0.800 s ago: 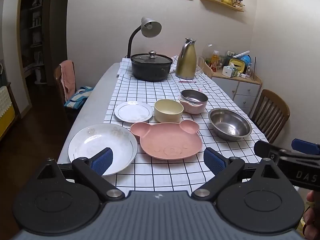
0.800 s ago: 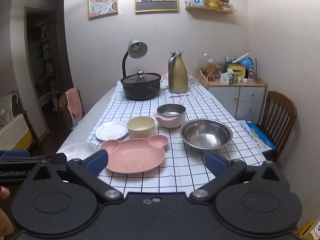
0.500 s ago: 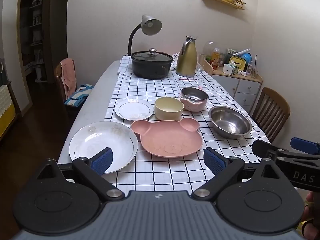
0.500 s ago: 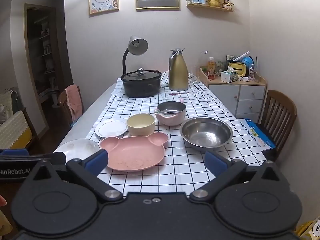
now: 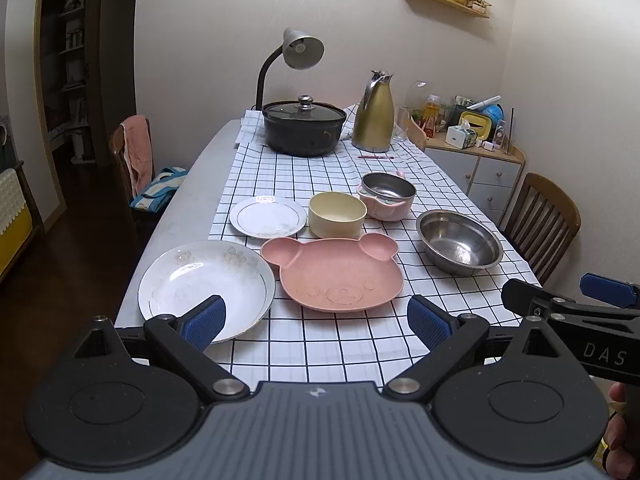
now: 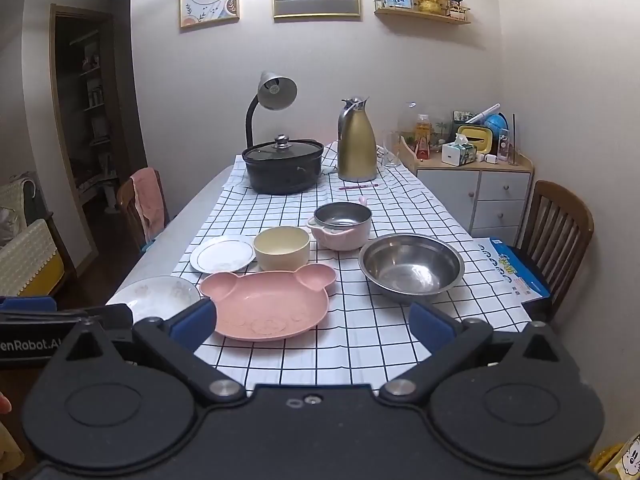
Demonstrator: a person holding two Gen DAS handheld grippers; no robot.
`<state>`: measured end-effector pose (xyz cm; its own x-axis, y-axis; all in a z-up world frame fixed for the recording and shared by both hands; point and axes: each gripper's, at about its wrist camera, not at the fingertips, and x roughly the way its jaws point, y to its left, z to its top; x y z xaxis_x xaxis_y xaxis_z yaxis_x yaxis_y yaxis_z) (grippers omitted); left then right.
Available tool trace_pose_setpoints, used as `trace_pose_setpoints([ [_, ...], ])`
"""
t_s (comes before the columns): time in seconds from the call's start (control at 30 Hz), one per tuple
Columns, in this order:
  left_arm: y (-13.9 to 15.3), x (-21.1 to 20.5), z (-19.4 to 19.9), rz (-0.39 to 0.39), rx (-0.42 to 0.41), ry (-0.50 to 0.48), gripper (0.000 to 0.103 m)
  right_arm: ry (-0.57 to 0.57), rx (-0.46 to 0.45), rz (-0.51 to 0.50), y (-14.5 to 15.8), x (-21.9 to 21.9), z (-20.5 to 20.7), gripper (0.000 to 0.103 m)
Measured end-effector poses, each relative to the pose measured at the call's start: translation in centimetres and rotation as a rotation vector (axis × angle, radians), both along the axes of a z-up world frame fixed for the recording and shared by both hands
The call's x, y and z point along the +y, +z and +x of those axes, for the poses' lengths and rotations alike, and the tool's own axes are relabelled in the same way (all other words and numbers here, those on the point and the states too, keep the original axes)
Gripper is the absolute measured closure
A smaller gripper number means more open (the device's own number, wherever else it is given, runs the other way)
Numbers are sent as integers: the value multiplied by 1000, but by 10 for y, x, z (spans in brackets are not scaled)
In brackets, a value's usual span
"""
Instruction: Organize plates and bowls
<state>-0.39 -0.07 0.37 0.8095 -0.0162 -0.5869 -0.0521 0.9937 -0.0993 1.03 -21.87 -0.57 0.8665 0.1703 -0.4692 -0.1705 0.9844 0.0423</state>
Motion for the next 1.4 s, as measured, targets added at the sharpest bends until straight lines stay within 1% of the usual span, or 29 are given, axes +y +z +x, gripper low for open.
trace_pose_setpoints([
  [0.27, -5, 3, 4, -12, 16, 4, 5, 11, 13, 11, -2, 0, 1, 0],
  [1.03, -9, 1, 5, -10, 22, -1, 5, 10, -13, -6, 1, 3, -5, 0],
  [1.4, -9, 1, 4, 0, 10, 4, 5, 24, -27, -2, 2, 7, -2, 0],
])
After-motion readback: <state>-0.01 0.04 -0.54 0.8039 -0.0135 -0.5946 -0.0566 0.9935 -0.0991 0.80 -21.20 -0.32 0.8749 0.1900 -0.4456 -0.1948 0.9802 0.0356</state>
